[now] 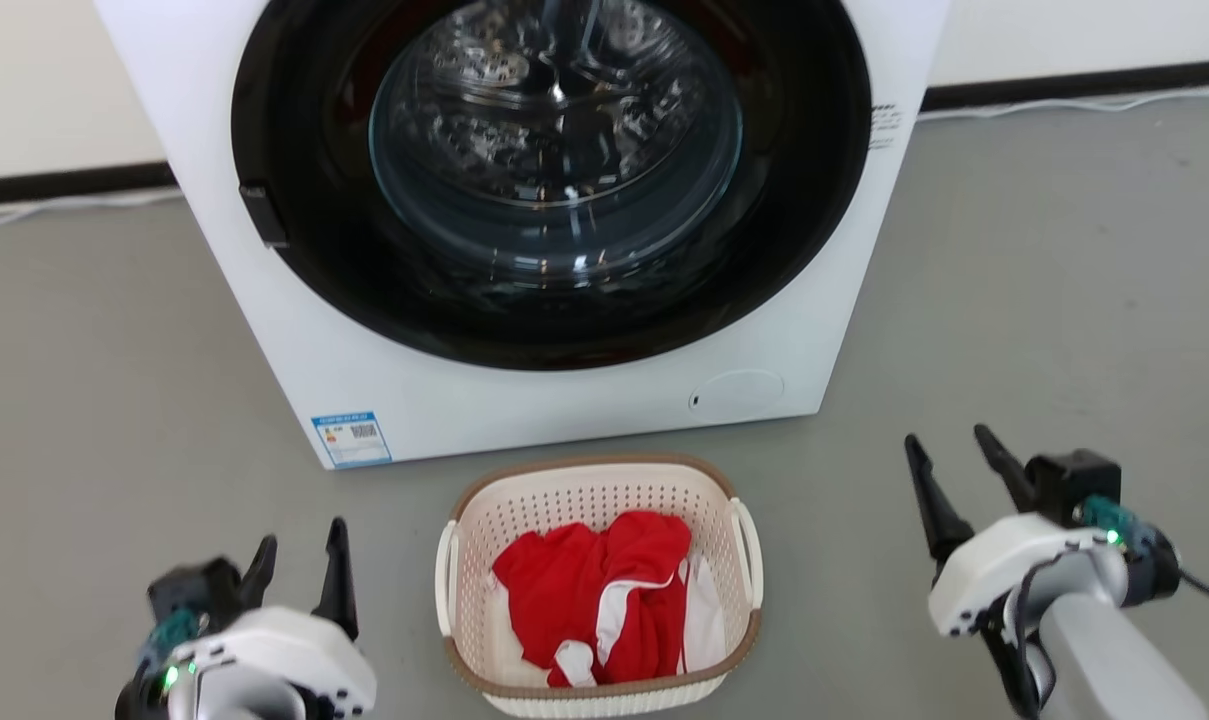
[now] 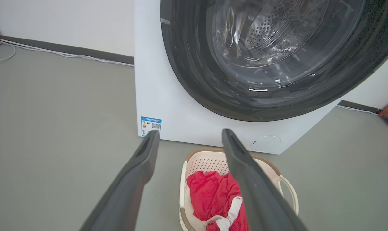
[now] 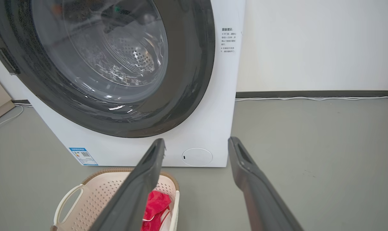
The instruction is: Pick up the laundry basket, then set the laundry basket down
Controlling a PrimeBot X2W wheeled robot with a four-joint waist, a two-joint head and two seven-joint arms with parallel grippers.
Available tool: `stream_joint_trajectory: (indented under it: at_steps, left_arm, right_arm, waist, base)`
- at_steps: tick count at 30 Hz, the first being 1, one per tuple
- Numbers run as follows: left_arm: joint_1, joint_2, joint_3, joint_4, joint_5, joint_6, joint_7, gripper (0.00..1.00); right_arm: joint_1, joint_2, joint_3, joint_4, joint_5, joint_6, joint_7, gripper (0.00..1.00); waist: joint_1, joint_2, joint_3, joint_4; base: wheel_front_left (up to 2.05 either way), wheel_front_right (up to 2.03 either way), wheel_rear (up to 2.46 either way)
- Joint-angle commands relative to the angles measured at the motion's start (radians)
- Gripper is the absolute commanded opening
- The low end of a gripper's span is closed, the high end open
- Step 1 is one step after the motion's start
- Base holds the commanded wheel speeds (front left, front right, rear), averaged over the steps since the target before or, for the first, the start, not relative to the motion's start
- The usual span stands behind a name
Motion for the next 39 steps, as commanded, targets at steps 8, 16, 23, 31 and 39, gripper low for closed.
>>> stream_joint_trajectory:
  at_steps: [8,16,23,31,39]
  left_arm:
    - [0.133,-0.008,0.116,-0.181,0.067,0.027,-0.011,1.00]
    - [0.214,-0.035,0.105,-0.171,0.078,0.016,0.005,0.00]
    - [0.221,-0.049,0.117,-0.161,0.029,0.004,0.023,0.00]
    - [0.214,-0.055,0.132,-0.170,-0.031,-0.011,0.043,0.00]
    - [0.206,-0.063,0.150,-0.179,-0.101,-0.028,0.065,0.00]
  right_arm:
    - [0.145,0.054,-0.059,-0.178,-0.065,0.006,-0.014,1.00]
    - [0.240,0.081,-0.092,-0.193,-0.065,-0.001,0.003,0.00]
    - [0.258,0.088,-0.103,-0.190,0.000,-0.001,0.024,0.00]
    - [0.264,0.090,-0.110,-0.215,0.082,-0.001,0.041,0.00]
    - [0.269,0.093,-0.119,-0.241,0.174,0.000,0.063,0.00]
  waist:
    - [0.0000,-0.0001,-0.052,-0.021]
    - [-0.0001,-0.0001,-0.061,-0.021]
    - [0.0020,-0.0001,-0.062,-0.017]
    - [0.0000,-0.0001,-0.059,-0.013]
    - [0.0000,-0.0001,-0.057,-0.007]
  base:
    - [0.00,0.00,0.00]
    - [0.00,0.00,0.00]
    - [0.00,0.00,0.00]
    - [0.00,0.00,0.00]
    - [0.00,0.00,0.00]
